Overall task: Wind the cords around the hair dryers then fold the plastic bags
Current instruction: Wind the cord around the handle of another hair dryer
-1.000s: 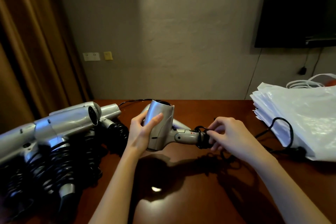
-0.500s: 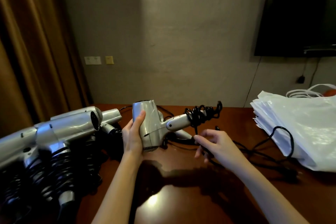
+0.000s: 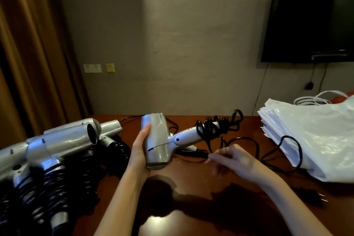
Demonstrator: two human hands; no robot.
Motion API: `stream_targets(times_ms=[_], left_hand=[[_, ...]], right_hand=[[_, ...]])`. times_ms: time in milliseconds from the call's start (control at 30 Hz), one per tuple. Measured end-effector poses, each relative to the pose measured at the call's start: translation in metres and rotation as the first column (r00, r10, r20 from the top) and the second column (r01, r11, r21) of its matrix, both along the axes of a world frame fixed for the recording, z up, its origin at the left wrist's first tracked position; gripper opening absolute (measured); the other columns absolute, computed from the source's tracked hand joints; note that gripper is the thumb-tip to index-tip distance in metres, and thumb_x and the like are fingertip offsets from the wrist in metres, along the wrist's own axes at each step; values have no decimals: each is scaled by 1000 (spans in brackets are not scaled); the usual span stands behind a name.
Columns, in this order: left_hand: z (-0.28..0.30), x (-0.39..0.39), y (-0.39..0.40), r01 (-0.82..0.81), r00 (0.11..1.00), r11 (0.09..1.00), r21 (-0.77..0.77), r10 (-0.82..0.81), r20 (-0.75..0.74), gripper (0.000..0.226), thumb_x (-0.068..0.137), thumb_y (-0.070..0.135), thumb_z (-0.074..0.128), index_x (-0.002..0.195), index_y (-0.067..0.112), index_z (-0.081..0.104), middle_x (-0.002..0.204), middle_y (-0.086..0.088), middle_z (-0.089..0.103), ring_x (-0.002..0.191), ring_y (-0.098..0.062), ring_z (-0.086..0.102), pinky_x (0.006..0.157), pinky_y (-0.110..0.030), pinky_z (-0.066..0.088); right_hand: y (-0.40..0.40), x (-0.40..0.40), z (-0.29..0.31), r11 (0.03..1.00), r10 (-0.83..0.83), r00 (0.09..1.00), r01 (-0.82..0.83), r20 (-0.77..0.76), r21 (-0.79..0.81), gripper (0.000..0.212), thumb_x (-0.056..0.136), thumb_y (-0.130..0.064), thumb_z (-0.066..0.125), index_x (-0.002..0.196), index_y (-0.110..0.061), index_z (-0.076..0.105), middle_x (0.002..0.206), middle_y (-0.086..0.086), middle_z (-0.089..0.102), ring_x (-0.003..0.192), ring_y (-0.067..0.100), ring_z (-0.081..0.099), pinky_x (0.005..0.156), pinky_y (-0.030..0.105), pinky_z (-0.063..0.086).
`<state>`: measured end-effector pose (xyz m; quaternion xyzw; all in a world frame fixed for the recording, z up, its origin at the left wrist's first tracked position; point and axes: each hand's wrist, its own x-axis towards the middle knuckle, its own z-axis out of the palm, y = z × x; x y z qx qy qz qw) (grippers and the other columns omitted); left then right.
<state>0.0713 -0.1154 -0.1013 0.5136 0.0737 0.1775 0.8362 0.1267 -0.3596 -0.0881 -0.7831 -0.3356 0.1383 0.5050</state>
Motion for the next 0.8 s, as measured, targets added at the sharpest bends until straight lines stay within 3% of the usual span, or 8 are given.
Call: stream_targets(times_ms=[100, 167, 233, 300, 400, 500, 633, 800], left_hand=[[1, -1, 3, 70, 997, 997, 14, -70, -14, 50, 77, 48, 54, 100, 6, 68, 80, -16, 72, 62, -27, 68, 64, -36, 52], [1, 0, 3, 114, 993, 993, 37, -113, -44, 54, 76, 49, 62, 105, 3, 68, 83, -19, 71, 63, -28, 68, 56, -32, 56], [1, -1, 2, 156, 985, 987, 48, -152, -79, 59, 76, 49, 64, 111, 2, 66, 86, -19, 71, 63, -27, 68, 52, -29, 55], [-2, -3, 1, 199, 976, 975, 100, -189, -106, 55, 79, 50, 57, 103, 3, 71, 82, -17, 71, 61, -24, 68, 52, -27, 53], [-5, -8, -4, 233, 966, 947, 222, -199, -164, 45, 85, 48, 52, 74, 15, 81, 77, -13, 73, 62, -21, 69, 63, -32, 51], [-4, -5, -9, 202, 974, 904, 376, -146, -173, 40, 72, 48, 72, 81, 10, 77, 77, -9, 73, 66, -18, 68, 65, -31, 50], [-12, 2, -21, 220, 974, 838, 499, -161, -160, 57, 60, 58, 71, 93, 12, 69, 74, 0, 71, 68, -13, 66, 62, -23, 49], [-14, 4, -17, 71, 997, 827, 558, -66, -30, 63, 57, 62, 67, 96, 13, 70, 76, 2, 73, 70, -12, 68, 60, -20, 49]], right_hand=[[-5, 10, -6, 985, -23, 999, 29, 37, -169, 68, 68, -78, 59, 66, -11, 72, 51, 5, 58, 48, 16, 54, 66, 30, 48], [-8, 12, -5, 965, -20, 998, 34, 54, -260, 70, 58, -85, 58, 56, -16, 68, 49, 3, 50, 48, 15, 45, 65, 27, 41], [-16, 21, -11, 960, -26, 999, 34, 32, -279, 55, 61, -75, 69, 65, -21, 70, 55, -5, 56, 53, 10, 50, 63, 20, 39], [-18, 30, -17, 955, -22, 999, 11, -33, -297, 42, 65, -55, 81, 90, -22, 72, 81, -11, 70, 70, -1, 62, 73, 15, 48], [-19, 46, -14, 946, -4, 970, -75, -243, -315, 60, 57, -42, 86, 105, -11, 67, 102, 5, 70, 82, 8, 68, 85, 28, 54], [-6, 40, 10, 889, 79, 996, -57, 29, -455, 21, 87, -35, 67, 94, -16, 72, 84, -3, 69, 75, 9, 65, 72, 26, 51], [20, 29, 15, 830, -17, 883, 273, 468, -486, 35, 94, -39, 57, 71, -13, 64, 58, 0, 58, 50, 10, 52, 55, 34, 45], [29, 9, 22, 927, -99, 962, 182, 254, -328, 6, 98, -20, 51, 98, -17, 56, 66, -2, 66, 56, 3, 61, 61, 27, 50]])
